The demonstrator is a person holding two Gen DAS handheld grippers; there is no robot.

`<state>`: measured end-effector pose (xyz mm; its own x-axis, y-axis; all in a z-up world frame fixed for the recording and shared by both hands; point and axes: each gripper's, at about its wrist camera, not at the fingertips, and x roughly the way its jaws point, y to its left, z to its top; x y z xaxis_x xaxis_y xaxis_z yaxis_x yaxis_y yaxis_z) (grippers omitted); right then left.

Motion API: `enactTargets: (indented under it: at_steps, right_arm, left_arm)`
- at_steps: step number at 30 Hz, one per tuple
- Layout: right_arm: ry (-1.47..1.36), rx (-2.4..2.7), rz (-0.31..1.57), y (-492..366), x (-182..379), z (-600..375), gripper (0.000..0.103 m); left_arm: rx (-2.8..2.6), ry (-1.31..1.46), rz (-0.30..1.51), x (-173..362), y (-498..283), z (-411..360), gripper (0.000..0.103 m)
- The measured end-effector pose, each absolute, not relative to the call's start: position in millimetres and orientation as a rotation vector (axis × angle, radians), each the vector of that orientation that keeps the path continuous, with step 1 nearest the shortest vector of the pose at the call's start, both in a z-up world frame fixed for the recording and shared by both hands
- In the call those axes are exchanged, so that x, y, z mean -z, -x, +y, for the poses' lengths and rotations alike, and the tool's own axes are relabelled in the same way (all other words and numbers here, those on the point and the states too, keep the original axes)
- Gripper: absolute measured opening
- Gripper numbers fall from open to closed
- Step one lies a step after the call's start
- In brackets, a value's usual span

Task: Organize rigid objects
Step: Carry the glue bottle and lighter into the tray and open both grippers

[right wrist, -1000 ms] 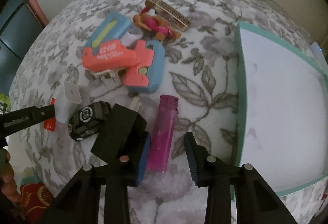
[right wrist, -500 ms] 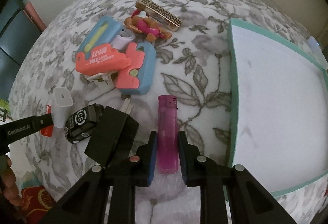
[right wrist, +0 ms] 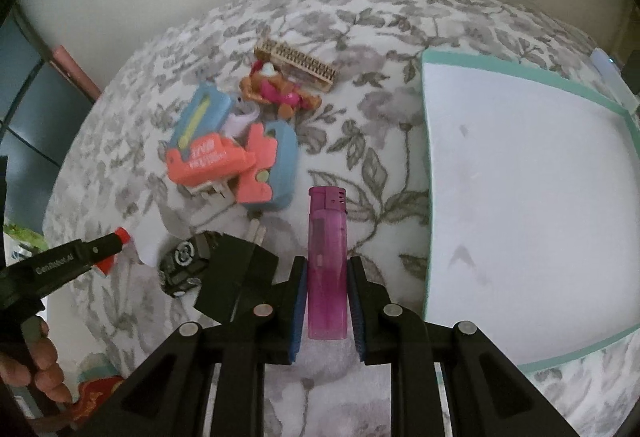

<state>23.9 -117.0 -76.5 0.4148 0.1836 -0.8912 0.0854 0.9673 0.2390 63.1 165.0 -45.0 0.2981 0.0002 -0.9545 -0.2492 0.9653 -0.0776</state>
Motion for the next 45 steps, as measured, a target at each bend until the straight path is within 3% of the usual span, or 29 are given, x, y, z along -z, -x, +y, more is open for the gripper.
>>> enactTargets:
  at_steps: [3, 16, 24, 34, 45]
  right_arm:
    - [-0.298, -0.065, 1.126, -23, 70, -122, 0.021]
    - [-0.354, -0.065, 1.076, -21, 54, -135, 0.021]
    - [-0.373, -0.043, 1.029, -17, 37, -151, 0.021]
    - [-0.44, 0.068, 1.022, -18, 38, -199, 0.021]
    - [-0.53, 0.247, 1.063, -13, 55, -274, 0.021]
  left_arm:
    - [-0.159, 0.23, 1.223, 39, -59, 162, 0.024]
    - [-0.149, 0.266, 1.174, 30, -56, 158, 0.024]
    - [-0.088, 0.242, 1.058, -12, -51, 136, 0.024]
    - [0.097, 0.102, 1.028, -46, -71, 38, 0.024]
    - [0.269, -0.046, 1.068, -27, -83, -81, 0.024]
